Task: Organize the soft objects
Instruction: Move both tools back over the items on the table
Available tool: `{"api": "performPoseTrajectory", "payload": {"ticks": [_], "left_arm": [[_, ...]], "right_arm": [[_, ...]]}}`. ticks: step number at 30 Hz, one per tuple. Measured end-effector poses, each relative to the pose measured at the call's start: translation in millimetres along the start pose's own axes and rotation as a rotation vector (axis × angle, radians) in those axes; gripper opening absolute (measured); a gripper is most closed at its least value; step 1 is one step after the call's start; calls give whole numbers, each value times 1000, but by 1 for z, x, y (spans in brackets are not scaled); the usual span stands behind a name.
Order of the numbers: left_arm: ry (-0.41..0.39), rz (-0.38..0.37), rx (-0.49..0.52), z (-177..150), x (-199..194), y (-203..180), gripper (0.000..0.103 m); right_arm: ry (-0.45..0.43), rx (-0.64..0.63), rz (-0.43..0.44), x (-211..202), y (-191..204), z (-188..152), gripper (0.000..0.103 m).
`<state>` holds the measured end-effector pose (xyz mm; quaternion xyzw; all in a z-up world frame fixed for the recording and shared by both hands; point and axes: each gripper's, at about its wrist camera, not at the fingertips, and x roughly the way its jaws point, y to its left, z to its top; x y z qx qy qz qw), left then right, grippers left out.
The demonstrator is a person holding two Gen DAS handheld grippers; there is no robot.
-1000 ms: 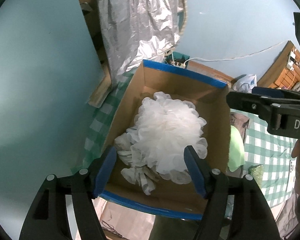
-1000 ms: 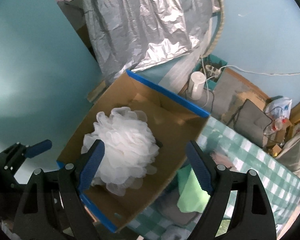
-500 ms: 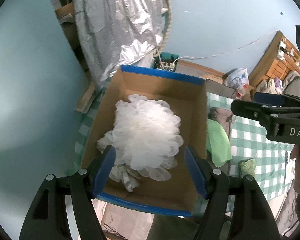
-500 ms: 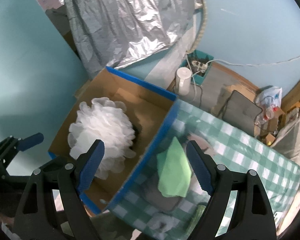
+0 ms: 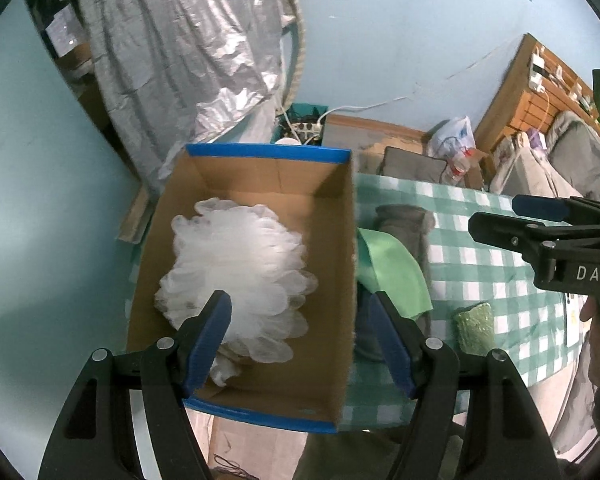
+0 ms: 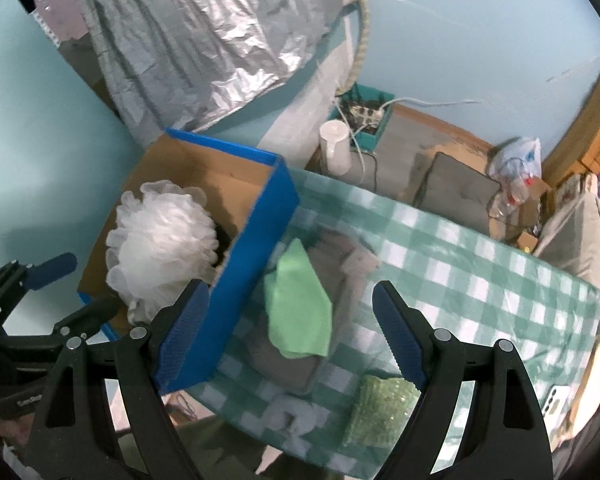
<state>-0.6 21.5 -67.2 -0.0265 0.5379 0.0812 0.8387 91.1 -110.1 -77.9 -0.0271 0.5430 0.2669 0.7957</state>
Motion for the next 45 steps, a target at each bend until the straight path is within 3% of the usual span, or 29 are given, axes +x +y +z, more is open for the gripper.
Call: {"api": "performPoseTrajectory", "payload": {"ticks": [23,45], "left_arm": [[73,-61,124,-13,24,-68,75],[153,-121,243,-48,69,-109,78]], "right_arm": [[64,138,-69,-1,-68,-56,84],[230,199,-110,72,-97,-123,84]]}}
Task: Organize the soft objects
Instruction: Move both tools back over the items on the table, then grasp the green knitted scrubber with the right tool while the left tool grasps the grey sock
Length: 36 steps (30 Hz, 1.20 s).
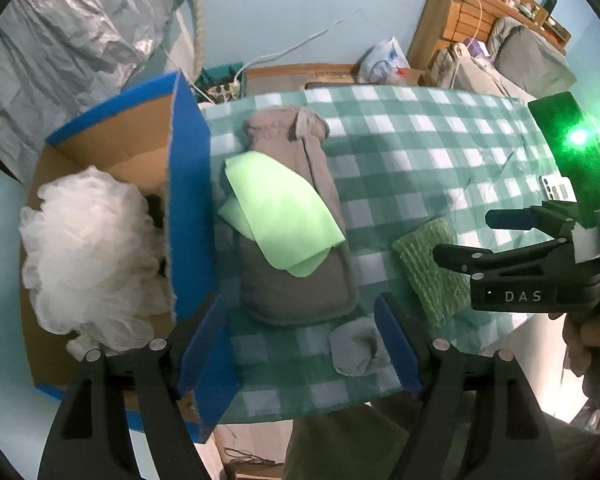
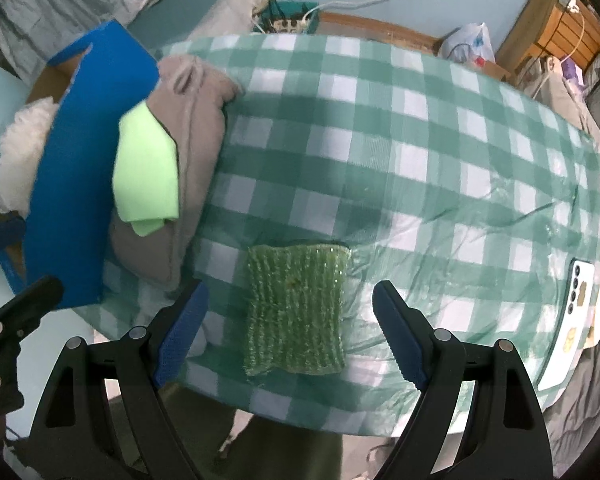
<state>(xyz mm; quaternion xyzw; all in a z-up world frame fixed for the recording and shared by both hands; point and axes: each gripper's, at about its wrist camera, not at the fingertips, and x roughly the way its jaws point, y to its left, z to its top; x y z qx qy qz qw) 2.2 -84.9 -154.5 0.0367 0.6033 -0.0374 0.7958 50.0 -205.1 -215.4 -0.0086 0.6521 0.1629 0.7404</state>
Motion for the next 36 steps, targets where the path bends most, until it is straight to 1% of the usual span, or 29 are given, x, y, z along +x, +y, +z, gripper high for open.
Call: {"api": "performPoseTrajectory", "payload": {"ticks": [4,10,14,16,17,20,22,25,28,30,32,33,35,36], "left_arm": [[18,-19,-14,-7,13,1,78],[45,-54,-41,-16,31,2,78],[61,-60,-45,-21,40,2,78],[65,-69,-44,-23,43,1,79],[59,-57,-36,-24,44,-1,79],[53,-52,-18,-26,44,-5,81],[59,-64,-20,-26,42,-5,81],[48,-74,-31,-27,40,-5,81],[59,-79,-29,-28,41,-6,81],[62,-82,-22,-29,42,-8,81],[62,-88,-17,-30,43,-10,81],[61,-94,-15,-30,43,-10,81],[64,-103,-13,-31,45,-12,81],[69,-109,-12,-32,47,-14,81]], "right_arm": [[12,-1,8,11,-1,-5,84],[55,-17,-9,34,1,-14,84],[74,-30,-21,46,5,-20,84],[78,-36,-30,51,7,-22,84],[77,-38,-35,53,8,-24,84],[77,-49,-50,59,11,-26,84],[73,-59,-57,63,15,-28,84],[72,-77,-73,67,19,-29,84],[70,-94,-84,71,25,-30,83],[67,-114,-103,72,30,-35,79],[61,-130,-128,72,39,-36,69],[60,-138,-137,71,41,-38,66],[54,-140,-146,71,42,-38,51],[50,-137,-150,67,40,-41,46]]}}
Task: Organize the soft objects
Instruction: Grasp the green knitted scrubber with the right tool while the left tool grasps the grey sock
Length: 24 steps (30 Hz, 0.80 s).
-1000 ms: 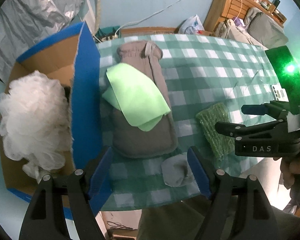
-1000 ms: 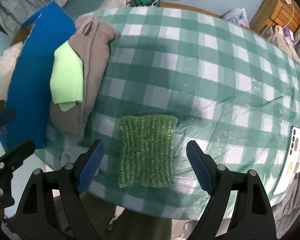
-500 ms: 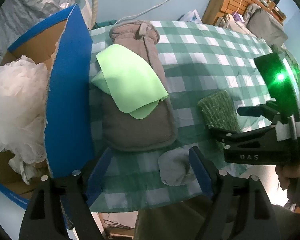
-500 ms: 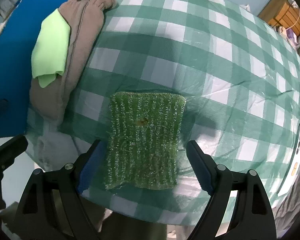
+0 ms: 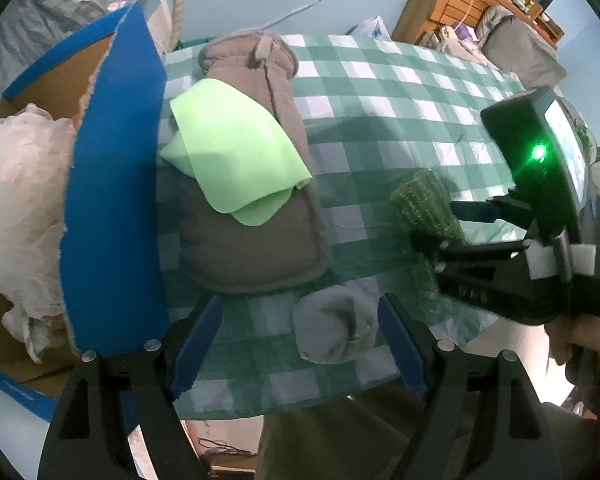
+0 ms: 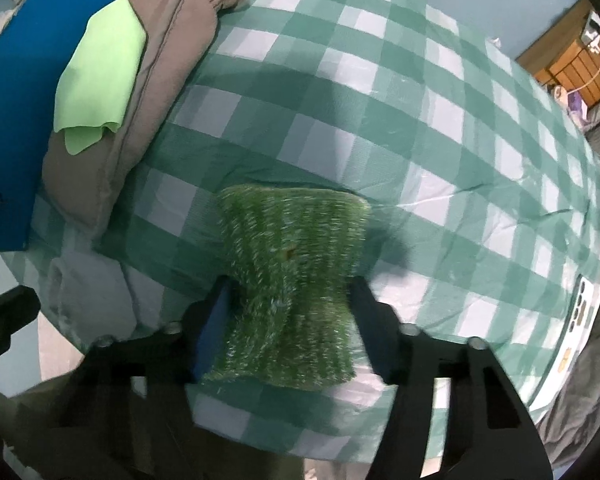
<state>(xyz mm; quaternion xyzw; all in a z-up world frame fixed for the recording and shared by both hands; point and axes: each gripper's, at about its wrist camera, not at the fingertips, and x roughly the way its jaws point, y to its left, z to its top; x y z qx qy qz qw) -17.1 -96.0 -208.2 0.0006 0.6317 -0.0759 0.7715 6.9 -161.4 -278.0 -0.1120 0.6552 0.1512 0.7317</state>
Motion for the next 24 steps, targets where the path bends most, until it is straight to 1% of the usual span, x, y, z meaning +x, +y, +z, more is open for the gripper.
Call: {"api": "performPoseTrajectory", "payload": {"ticks": [2,4,7,9,10,11,18,20,21,22,23,24], "left_arm": [[9,-10,5,-1,3,-3,81],[12,-17,16,-2,6,-6,81],[22,-20,43,-3,11,-15,82],[33,-9,58,-4,16,-19,82],[42,-6,61,-4,19,-20,82],[50,-7,62,-5,23,-21,82],[87,25,68,-6,45,-27,82],[95,28,63,-6,50,-28,79],[99,30,62,-6,52,-28,73],[102,31,63,-6,53,-28,67],[103,27,65,-6,54,-29,65],[102,26,68,-7,54,-29,64]], "right_arm": [[-5,12,14,-2,-4,-1,27],[-9,18,25,-4,-9,-4,21],[-20,22,43,-7,-10,-10,19],[-31,29,63,-11,-10,-13,18],[-36,30,69,-14,-12,-15,18],[-40,29,75,-26,-21,-13,18],[-75,47,131,-42,-34,-18,18],[-81,53,143,-45,-35,-18,18],[-81,54,146,-43,-46,-13,18],[-82,58,150,-45,-48,-13,18],[-85,63,154,-47,-50,-14,18],[-85,66,159,-41,-61,-7,18]]}}
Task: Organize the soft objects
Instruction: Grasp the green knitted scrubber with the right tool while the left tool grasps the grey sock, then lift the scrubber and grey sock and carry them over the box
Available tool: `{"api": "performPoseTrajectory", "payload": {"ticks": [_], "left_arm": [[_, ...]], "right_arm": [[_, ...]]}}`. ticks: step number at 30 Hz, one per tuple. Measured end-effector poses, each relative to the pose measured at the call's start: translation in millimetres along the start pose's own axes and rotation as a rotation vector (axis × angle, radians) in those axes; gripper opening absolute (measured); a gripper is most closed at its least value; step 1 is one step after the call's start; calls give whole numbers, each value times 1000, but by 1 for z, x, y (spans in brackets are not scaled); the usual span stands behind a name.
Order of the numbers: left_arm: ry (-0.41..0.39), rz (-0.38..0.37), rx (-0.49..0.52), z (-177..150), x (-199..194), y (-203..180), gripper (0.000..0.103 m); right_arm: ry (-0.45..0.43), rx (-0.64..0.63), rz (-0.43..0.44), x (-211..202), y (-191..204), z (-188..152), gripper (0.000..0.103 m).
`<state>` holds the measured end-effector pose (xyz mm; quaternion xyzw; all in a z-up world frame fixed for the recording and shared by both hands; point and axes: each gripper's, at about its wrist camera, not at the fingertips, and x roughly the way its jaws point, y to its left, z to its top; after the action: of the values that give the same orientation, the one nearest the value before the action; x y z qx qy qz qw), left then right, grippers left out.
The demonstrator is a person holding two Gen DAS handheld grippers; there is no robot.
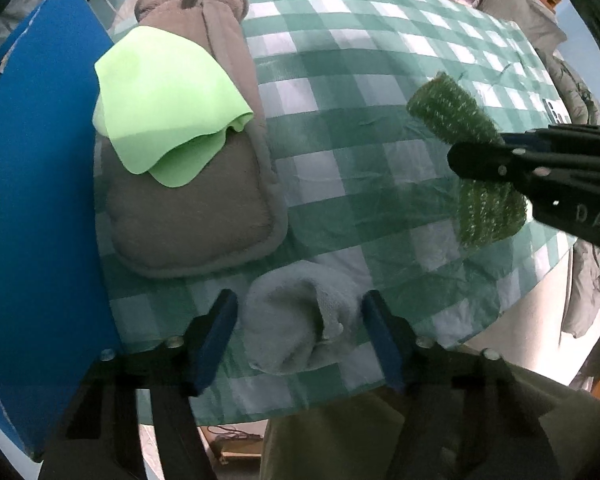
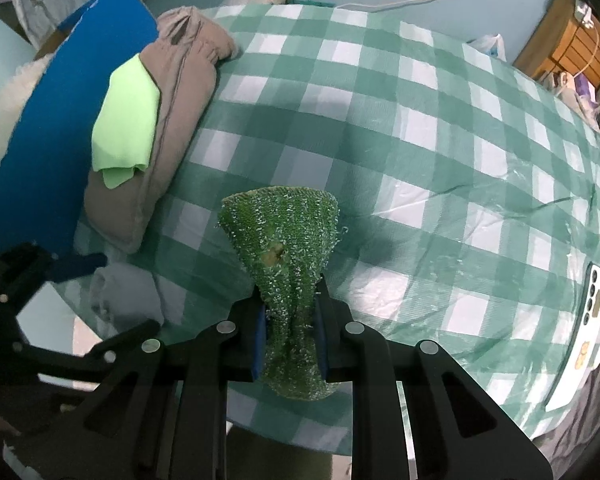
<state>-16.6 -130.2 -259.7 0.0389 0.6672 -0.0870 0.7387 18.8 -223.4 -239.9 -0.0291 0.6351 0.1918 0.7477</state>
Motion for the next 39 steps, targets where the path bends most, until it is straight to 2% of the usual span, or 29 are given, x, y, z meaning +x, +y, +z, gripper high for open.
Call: {"api": "performPoseTrajectory", "payload": {"ticks": [2,7,10,19,39], "left_arm": [[-7,4,10,-1,1,-2,60],[-18,7,17,-3,1,-3,36],[-24,15,18,-2,-3,-5,32],[-101,21,9,-1,-36,-7,31],[-252,55,-102,22,-121,19,31]], "right_arm": [[0,7,6,-2,-4,3,18],[-14,9,14,-12,-6,9,18],[-29,6,18,-26,-9,11,18],[-90,-9,25,-53,-8,16,18],[-185,-111,53,-109,19,45,18]]}}
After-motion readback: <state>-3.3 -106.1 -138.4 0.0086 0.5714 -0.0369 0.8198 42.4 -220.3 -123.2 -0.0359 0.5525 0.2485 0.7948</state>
